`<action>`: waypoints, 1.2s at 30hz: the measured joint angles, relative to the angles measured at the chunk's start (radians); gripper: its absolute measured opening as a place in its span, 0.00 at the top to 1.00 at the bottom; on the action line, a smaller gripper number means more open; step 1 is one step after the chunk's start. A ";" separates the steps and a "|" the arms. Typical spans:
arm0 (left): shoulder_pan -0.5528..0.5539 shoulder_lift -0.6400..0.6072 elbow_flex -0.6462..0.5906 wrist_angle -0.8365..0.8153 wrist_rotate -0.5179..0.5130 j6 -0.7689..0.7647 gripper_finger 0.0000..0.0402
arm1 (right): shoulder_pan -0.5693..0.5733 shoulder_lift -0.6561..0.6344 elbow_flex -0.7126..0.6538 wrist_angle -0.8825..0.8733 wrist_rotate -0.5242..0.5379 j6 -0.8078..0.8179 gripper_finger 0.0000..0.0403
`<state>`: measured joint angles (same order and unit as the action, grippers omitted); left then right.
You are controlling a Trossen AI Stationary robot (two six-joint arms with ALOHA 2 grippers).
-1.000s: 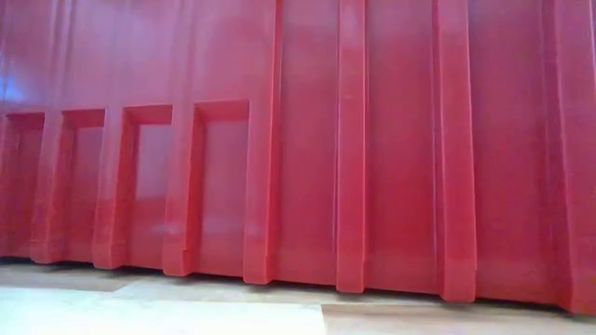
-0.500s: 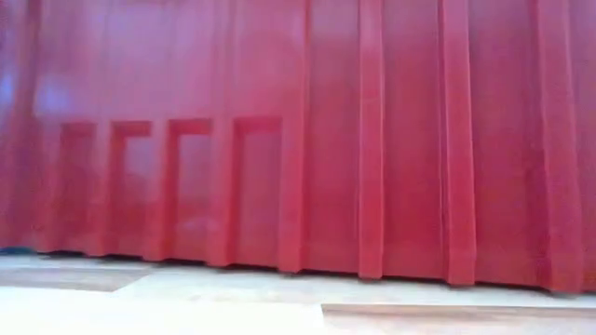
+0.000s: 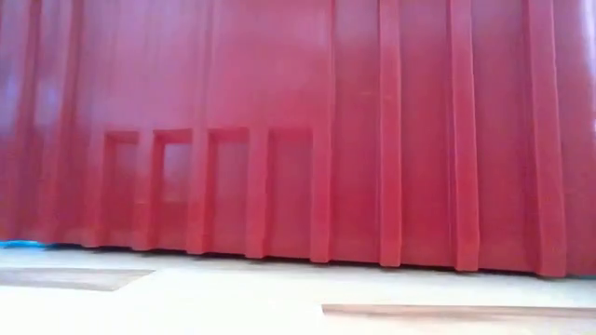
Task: Pick and place slides into bin
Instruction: Adjust the red container on the table
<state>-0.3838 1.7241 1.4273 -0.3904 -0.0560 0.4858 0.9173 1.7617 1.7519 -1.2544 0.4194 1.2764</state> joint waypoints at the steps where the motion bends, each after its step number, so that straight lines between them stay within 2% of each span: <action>1: 0.002 0.000 0.000 0.000 -0.003 0.009 1.00 | -0.002 0.010 0.000 0.025 0.000 -0.022 0.56; 5: 0.012 0.000 0.000 0.001 -0.015 0.030 1.00 | -0.022 0.031 0.000 0.076 -0.006 -0.072 0.56; 15: 0.039 0.008 -0.001 0.075 -0.039 0.060 1.00 | -0.075 0.033 0.001 0.058 0.020 -0.088 0.56; 22: 0.038 0.009 -0.002 0.124 -0.020 0.094 1.00 | -0.106 0.032 0.002 0.032 0.038 -0.088 0.56; 26: 0.038 -0.003 0.042 0.118 -0.019 0.094 0.99 | -0.119 0.032 0.002 0.013 0.056 -0.080 0.56; 32: 0.038 -0.004 0.180 -0.010 -0.058 0.150 0.96 | -0.130 0.032 0.002 -0.008 0.055 -0.080 0.56; 36: 0.038 -0.004 0.257 -0.142 -0.166 0.196 0.93 | -0.131 0.032 0.001 -0.034 0.053 -0.062 0.56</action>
<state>-0.3462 1.7203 1.6846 -0.5322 -0.2222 0.6814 0.7868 1.7941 1.7527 -1.2885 0.4728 1.2142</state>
